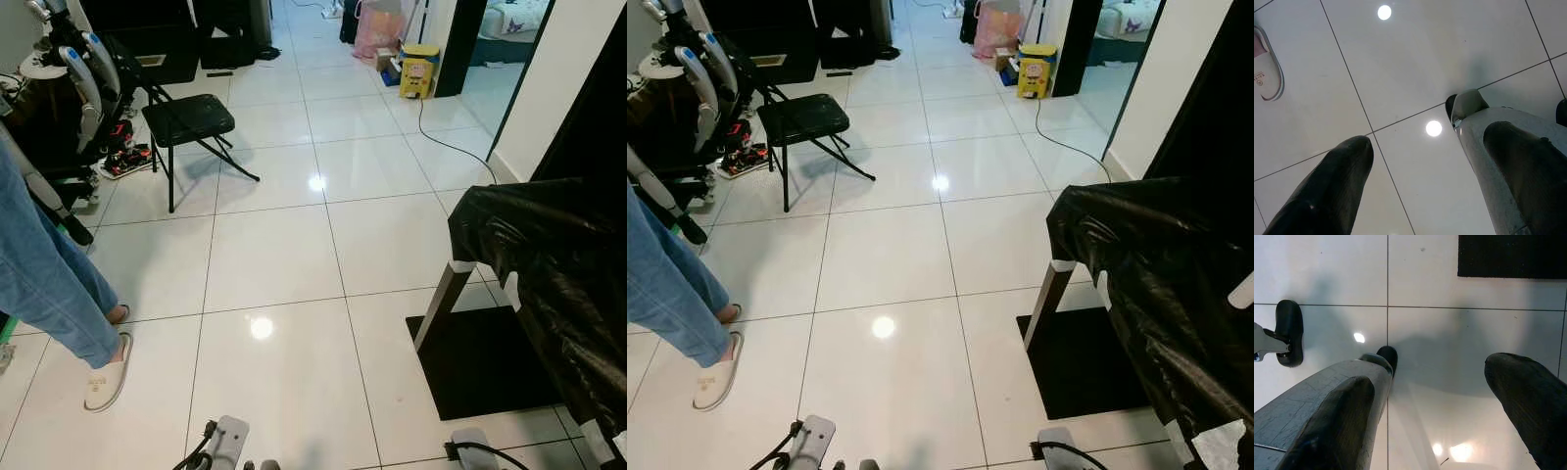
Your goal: Building children table
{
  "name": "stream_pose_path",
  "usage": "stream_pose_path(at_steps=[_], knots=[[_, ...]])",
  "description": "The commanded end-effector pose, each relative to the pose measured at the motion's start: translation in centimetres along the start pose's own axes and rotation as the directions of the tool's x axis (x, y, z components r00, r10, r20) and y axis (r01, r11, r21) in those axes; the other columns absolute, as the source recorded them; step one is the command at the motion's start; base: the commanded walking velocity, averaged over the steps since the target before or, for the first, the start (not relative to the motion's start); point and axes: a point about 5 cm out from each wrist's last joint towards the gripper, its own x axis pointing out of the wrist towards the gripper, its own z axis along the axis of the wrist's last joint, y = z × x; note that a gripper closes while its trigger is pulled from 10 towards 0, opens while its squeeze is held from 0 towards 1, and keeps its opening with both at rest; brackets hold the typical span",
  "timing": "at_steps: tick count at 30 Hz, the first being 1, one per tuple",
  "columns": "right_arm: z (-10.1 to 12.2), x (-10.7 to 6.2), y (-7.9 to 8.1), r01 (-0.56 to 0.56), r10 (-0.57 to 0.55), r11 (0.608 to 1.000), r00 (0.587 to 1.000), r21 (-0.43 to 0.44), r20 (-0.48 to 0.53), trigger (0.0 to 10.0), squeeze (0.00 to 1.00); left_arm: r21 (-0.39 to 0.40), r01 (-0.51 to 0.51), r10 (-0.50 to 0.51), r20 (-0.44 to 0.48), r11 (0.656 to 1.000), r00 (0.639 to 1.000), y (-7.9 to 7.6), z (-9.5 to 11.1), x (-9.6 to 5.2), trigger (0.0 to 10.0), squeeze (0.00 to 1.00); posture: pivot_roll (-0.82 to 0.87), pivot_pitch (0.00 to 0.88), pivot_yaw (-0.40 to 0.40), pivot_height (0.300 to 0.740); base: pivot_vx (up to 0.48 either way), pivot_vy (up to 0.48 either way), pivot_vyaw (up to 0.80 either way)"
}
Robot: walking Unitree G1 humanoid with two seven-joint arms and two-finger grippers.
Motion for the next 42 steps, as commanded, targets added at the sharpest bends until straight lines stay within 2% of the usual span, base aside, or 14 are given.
stream_pose_path(at_steps=[1,42], knots=[[-0.48,-0.07,0.51,-0.009,0.010,1.000,1.000,0.017,-0.022,10.0,0.00,0.001,0.049,-0.049,-0.042,0.999,0.998,-0.64,-1.09,-0.22,10.0,0.00,0.04,0.066,0.035,0.740,0.000,0.000,0.00],[-0.78,-0.13,0.85,-0.020,0.019,1.000,0.999,-0.011,-0.034,10.0,0.00,0.009,0.071,-0.071,-0.049,0.997,0.996,-1.01,-1.09,-0.21,10.0,0.00,0.04,0.052,0.030,0.740,0.000,0.000,0.00]])
